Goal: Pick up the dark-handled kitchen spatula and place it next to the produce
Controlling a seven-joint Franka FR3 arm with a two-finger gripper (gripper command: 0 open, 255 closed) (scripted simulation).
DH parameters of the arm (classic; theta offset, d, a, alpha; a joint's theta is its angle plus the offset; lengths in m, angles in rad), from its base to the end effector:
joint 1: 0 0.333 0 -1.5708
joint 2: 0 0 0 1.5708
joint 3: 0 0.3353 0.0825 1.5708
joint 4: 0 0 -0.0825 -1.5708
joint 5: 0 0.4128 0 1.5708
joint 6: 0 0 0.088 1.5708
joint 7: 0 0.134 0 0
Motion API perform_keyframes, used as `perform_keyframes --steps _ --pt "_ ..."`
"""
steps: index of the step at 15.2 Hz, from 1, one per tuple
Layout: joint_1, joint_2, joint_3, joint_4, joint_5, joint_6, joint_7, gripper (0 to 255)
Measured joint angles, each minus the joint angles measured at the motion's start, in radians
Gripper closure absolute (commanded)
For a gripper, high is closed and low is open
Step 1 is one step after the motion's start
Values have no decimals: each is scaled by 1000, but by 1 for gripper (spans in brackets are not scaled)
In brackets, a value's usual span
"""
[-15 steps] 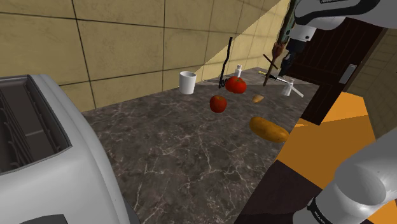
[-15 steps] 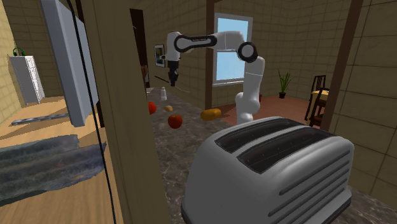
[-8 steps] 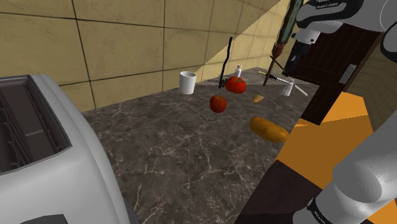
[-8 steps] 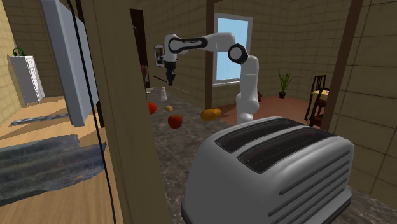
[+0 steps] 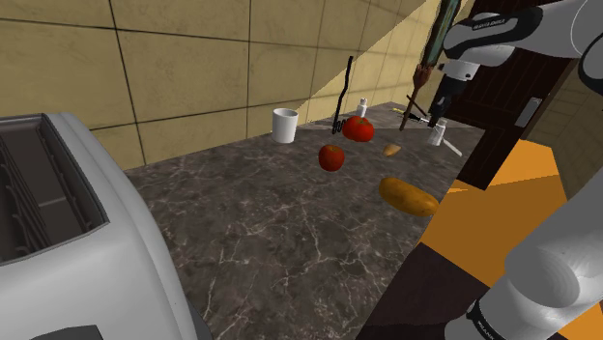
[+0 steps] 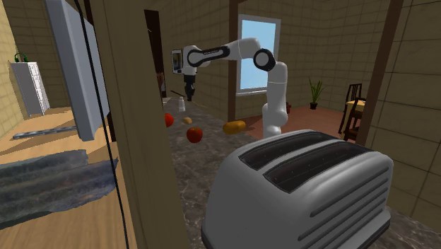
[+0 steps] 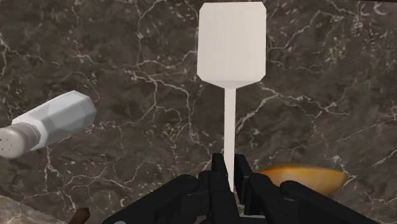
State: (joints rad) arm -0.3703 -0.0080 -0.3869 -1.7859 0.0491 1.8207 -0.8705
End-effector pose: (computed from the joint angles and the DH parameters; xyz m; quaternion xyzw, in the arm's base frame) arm 0.4353 -0.4050 0.5345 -0.9982 -0.0510 -0.0330 0.0021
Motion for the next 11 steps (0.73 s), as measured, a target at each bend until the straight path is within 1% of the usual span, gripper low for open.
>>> perform_keyframes --steps 11 --pt "0 18 0 -127 10 143 -11 255"
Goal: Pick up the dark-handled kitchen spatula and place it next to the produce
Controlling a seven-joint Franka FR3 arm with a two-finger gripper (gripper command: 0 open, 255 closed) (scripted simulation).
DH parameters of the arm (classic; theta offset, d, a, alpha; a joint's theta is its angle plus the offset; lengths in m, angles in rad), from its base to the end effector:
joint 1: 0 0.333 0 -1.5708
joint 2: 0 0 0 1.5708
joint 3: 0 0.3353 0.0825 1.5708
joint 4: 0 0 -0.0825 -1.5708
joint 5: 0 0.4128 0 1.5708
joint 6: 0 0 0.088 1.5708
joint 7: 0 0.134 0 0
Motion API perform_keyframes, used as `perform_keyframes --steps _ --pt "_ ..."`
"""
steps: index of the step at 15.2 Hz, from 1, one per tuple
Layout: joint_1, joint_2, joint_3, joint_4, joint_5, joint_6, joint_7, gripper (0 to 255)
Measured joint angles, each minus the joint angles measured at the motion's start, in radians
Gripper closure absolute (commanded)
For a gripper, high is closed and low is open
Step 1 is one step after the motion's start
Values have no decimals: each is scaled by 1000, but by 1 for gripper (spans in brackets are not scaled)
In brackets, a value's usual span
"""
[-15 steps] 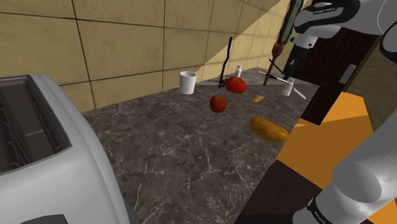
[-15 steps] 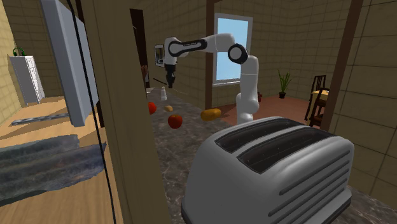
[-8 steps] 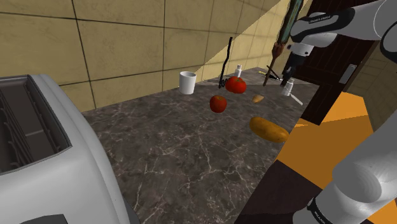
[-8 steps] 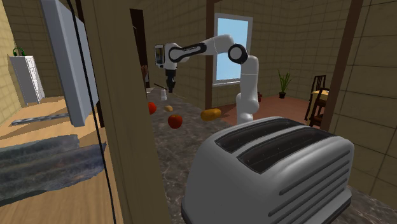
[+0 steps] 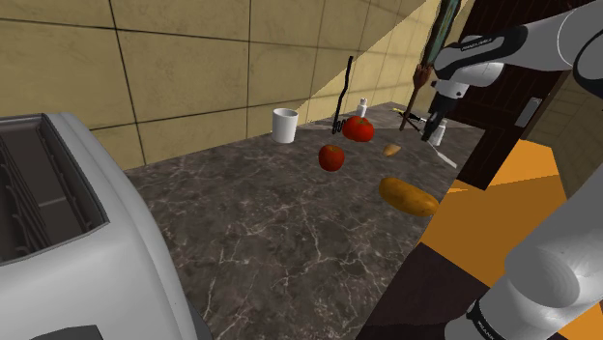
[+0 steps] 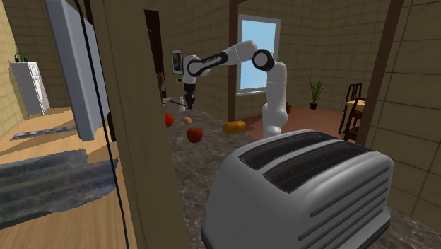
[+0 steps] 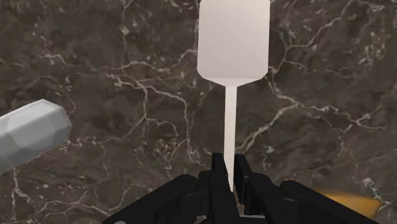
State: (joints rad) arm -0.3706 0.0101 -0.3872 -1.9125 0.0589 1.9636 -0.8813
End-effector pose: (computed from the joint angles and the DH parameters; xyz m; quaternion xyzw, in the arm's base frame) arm 0.4363 -0.4048 0.4729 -0.9982 -0.0510 -0.0329 0.0022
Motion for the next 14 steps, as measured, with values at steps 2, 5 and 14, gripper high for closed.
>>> perform_keyframes --steps 2,5,14 --pt "1 5 1 -23 3 27 -1 255" --pt "0 13 1 -55 7 66 -5 255" --pt "-1 24 -1 -80 13 102 -13 255"
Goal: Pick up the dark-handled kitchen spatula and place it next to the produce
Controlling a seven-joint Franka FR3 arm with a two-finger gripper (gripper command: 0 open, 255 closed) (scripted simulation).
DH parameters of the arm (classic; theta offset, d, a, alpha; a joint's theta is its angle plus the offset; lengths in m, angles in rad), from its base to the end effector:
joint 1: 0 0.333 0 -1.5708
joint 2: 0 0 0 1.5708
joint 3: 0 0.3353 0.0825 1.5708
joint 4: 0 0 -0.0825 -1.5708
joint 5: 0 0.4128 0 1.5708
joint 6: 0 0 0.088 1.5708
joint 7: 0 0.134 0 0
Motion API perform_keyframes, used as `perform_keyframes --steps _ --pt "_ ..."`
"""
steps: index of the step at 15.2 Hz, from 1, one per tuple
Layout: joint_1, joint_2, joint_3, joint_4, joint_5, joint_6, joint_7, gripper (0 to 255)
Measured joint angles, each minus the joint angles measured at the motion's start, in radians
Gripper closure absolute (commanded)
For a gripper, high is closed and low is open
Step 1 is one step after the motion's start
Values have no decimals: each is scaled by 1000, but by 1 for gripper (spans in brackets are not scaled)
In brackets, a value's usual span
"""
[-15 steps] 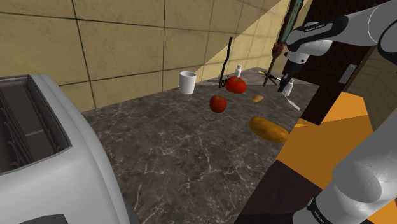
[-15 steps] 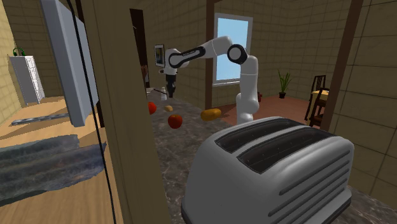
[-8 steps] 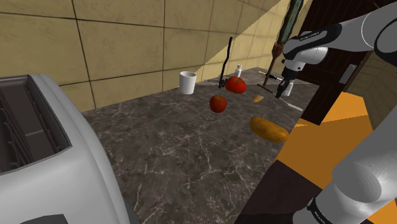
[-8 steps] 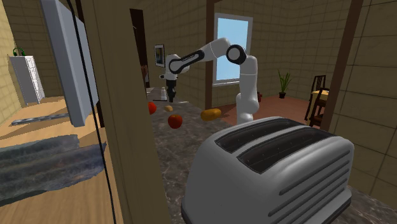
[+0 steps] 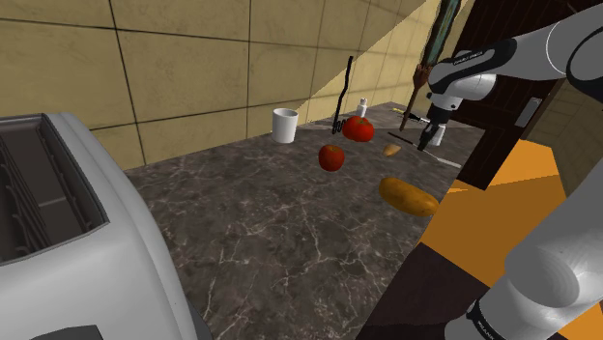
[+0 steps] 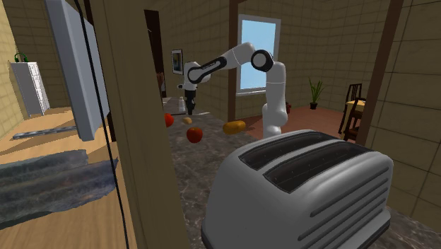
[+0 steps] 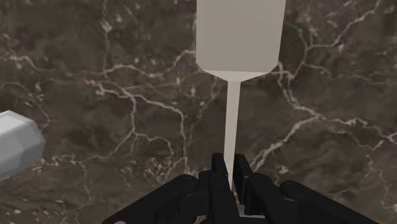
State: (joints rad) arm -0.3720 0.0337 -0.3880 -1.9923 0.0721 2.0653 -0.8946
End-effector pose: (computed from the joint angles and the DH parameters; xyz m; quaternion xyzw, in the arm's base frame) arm 0.4351 -0.4041 0.4291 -0.9981 -0.0510 -0.0331 0.0020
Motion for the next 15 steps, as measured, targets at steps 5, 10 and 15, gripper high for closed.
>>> perform_keyframes --steps 5,10,15 --pt "0 0 0 0 0 0 0 0" --pt "1 -27 1 34 -13 -57 11 0" --pt "0 -37 -1 85 -19 -118 13 0"
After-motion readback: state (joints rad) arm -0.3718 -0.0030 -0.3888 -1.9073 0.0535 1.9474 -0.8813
